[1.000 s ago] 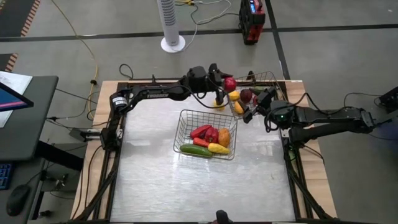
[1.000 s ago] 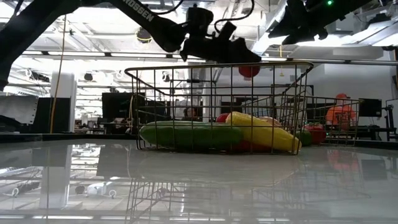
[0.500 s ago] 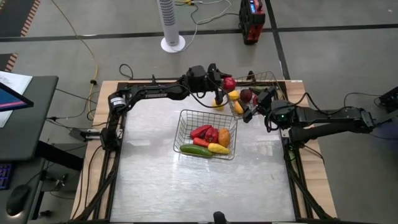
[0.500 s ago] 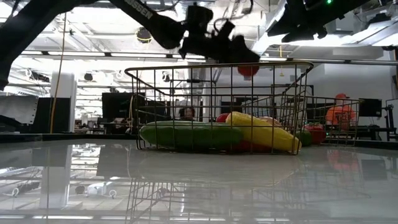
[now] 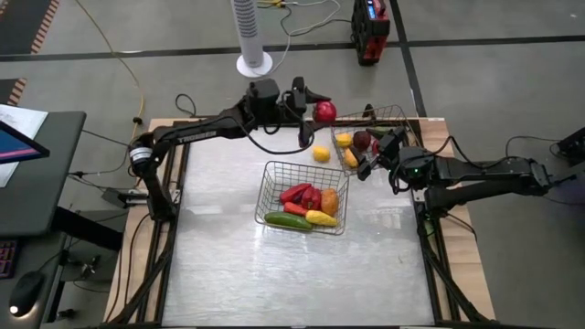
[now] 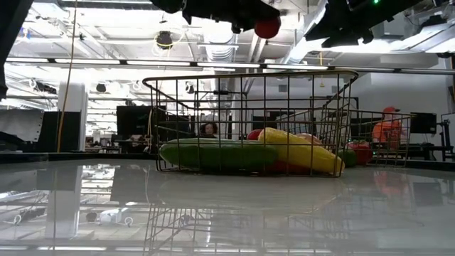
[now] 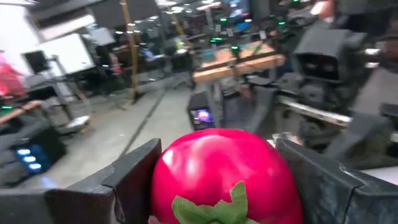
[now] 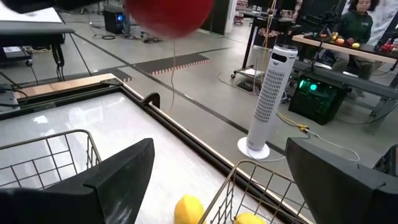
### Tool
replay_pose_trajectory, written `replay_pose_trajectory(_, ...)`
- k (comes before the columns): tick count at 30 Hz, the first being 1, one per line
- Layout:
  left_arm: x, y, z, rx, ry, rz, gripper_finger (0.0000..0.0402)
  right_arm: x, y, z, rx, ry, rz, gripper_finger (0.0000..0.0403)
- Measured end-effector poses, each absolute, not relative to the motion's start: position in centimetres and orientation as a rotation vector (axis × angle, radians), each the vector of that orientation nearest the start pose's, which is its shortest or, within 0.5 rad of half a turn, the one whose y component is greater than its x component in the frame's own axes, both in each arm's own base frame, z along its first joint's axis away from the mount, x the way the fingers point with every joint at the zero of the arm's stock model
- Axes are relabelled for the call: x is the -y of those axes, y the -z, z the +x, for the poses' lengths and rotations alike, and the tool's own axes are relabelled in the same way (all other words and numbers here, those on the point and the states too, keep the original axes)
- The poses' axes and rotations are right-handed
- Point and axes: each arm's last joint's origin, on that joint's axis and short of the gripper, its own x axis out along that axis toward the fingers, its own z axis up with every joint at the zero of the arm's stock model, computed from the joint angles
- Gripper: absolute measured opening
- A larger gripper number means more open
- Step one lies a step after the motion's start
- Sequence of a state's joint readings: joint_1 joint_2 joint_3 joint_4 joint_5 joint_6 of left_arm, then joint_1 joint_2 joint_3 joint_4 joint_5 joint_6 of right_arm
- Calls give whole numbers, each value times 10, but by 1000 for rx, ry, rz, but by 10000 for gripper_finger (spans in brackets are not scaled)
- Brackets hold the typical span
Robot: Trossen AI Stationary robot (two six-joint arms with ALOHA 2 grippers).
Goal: Sort produce into baskets
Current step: Put the red tomato into the right wire basket
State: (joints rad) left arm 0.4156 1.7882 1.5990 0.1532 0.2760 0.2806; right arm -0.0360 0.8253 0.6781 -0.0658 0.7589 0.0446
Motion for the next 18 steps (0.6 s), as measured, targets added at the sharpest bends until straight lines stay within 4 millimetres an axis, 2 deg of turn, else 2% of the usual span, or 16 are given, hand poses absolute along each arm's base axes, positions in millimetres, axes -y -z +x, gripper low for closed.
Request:
replay_pose_trajectory(3,-164,-364,392,-56,-107,261,286,26,-302,178,-185,797,-31,388)
replay_pose_trajectory(6,-171,-347,399,15,-121,243,286,26,-302,178,-183,797,-28,388)
replay_pose_trajectory(10,-188,-316,417,91,-139,163,286,26,-304,179,-159,796,-20,388)
replay_pose_trajectory(14,-199,-307,435,171,-142,131,286,26,-306,179,-151,794,-33,388)
replay_pose_trajectory(18,-208,-296,459,125,-117,108,286,28,-307,179,-152,800,-50,388)
